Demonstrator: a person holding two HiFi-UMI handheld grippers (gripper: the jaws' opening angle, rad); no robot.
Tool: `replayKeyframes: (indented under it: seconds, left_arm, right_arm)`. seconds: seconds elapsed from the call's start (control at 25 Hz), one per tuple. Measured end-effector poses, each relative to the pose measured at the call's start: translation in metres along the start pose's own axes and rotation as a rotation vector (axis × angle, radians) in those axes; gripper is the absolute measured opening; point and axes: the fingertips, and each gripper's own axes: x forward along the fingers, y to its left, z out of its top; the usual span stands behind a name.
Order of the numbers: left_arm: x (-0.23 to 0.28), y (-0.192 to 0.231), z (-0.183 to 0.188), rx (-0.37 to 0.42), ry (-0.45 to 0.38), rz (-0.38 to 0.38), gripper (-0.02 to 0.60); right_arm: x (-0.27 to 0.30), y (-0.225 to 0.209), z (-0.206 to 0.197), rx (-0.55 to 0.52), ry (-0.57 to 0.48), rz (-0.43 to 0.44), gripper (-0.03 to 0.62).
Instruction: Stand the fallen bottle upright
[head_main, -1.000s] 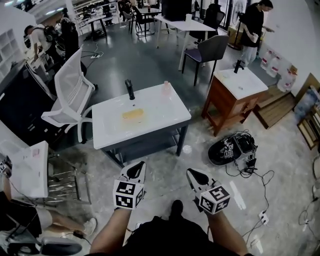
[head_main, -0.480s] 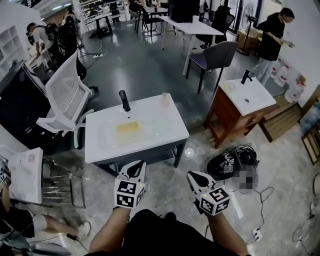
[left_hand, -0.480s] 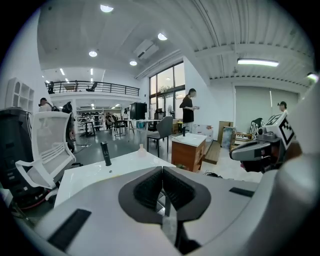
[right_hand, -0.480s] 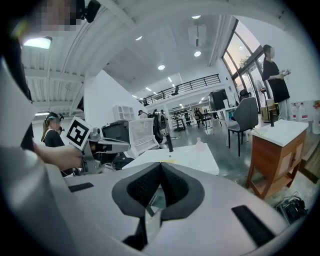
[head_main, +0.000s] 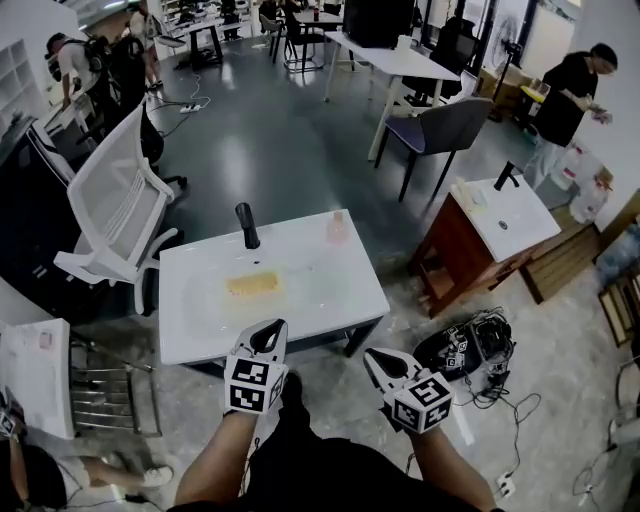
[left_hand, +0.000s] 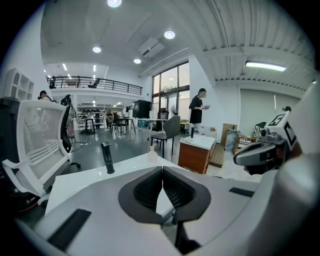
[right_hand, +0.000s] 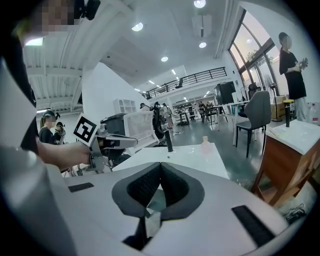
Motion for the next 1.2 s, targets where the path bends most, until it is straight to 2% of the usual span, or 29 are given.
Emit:
replayKeyframes:
  seconds: [0.2,0.32,0.44,0.64,0.76,0.88,1.2]
  left_arm:
    - [0.065,0.067,0.027,0.026,0.001,-0.037,0.018]
    - [0.093,0.094,0.039,0.065,0.007,-0.085,0.018]
    - [0.113,0.116,0.04,0.061,0.026,-0.107,0.018]
    - [0.131,0.13,0.03,0.027,0.081,-0.117,0.018]
    - [0.146,0.137,0.02,0.023,0.125,-0.102,0.018]
    - [0.158,0.142,0.01,-0.003,0.164,-0.089,0.018]
    - [0.199,0.137,-0.013,0.021,0.256,-0.093,0.02]
  right_arm:
    - [0.088,-0.021,0.048,-0.009,0.026,-0.013,0.014]
    - [0.14,-0.022,0.077,-0.035,0.035,-0.001,0.014]
    - [0.175,-0.026,0.094,-0.026,0.024,0.001,0.014]
    - [0.193,-0.043,0.085,0.022,0.061,0.005,0.014]
    - [0.198,-0.063,0.076,0.075,0.08,-0.001,0.014]
    - [0.202,-0.074,0.075,0.081,0.09,0.011,0.014]
    - [0.214,-0.104,0.059,0.108,0.124,0.054,0.014]
